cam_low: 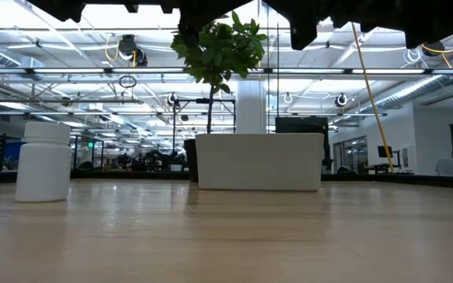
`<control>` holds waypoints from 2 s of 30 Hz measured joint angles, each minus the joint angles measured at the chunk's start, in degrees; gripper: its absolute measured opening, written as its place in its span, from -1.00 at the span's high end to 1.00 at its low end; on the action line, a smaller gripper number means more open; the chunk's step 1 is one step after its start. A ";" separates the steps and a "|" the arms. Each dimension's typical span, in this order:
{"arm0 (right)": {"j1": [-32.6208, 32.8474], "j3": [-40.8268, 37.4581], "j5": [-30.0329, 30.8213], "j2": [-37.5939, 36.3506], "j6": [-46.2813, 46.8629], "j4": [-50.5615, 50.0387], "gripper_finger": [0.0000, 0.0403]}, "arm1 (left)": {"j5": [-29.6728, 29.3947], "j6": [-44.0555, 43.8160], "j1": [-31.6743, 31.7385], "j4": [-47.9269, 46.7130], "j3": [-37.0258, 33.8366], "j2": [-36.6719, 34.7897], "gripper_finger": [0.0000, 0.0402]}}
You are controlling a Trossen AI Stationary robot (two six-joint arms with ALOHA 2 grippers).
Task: Pick and place pill bottles into a basket
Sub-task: Put the white medicine bottle into the gray bin
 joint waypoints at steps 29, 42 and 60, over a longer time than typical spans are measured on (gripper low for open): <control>-4.76 10.37 10.21 -10.62 1.75 -44.06 0.19 | -8.73 3.08 0.10 -27.91 0.02 -15.68 -0.35; -20.92 38.70 2.92 1.94 2.35 -90.59 0.19 | -9.39 6.60 -0.45 -34.84 0.00 -16.68 -0.35; -28.48 56.31 -7.77 25.49 -10.80 -115.27 0.19 | -9.17 7.58 -1.22 -35.42 0.00 -16.63 -0.35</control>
